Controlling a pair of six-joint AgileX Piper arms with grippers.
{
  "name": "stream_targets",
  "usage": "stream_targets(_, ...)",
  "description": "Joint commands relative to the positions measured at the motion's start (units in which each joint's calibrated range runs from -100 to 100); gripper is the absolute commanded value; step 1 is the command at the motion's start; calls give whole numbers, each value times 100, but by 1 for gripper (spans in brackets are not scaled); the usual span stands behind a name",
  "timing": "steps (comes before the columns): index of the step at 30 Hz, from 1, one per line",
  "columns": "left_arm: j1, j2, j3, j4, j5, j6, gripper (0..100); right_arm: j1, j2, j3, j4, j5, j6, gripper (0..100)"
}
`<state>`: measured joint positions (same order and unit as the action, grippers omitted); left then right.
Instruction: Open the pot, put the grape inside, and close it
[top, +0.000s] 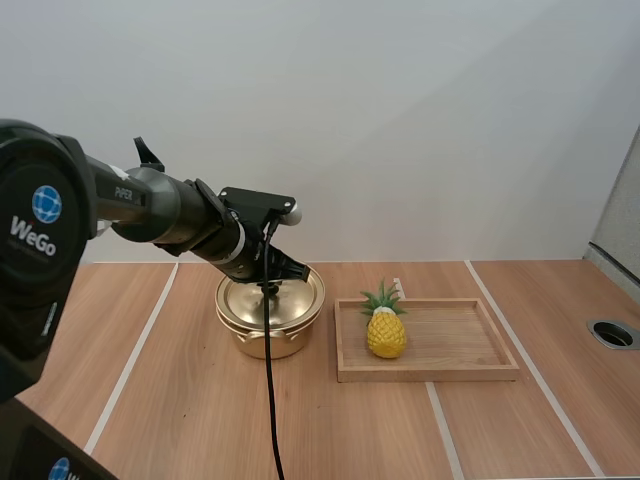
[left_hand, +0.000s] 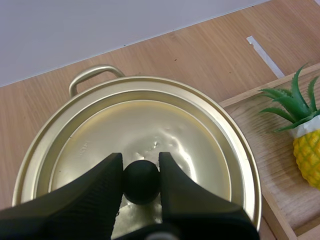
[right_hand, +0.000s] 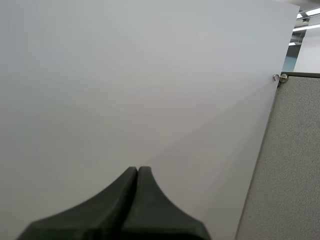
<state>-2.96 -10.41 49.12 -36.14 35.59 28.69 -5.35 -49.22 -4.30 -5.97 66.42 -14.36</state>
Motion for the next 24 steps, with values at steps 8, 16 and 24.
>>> stream_targets(8,-22,4,8,166,89,48,0,-18,-77,-36,-83,-42,26,0)
stream_targets(16,-22,18,209,252,-137,48,0,-18,-77,-36,-83,-42,26,0)
stream_targets(24,-22,29,347,252,-436,48,0,-18,-77,-36,-83,-42,26,0)
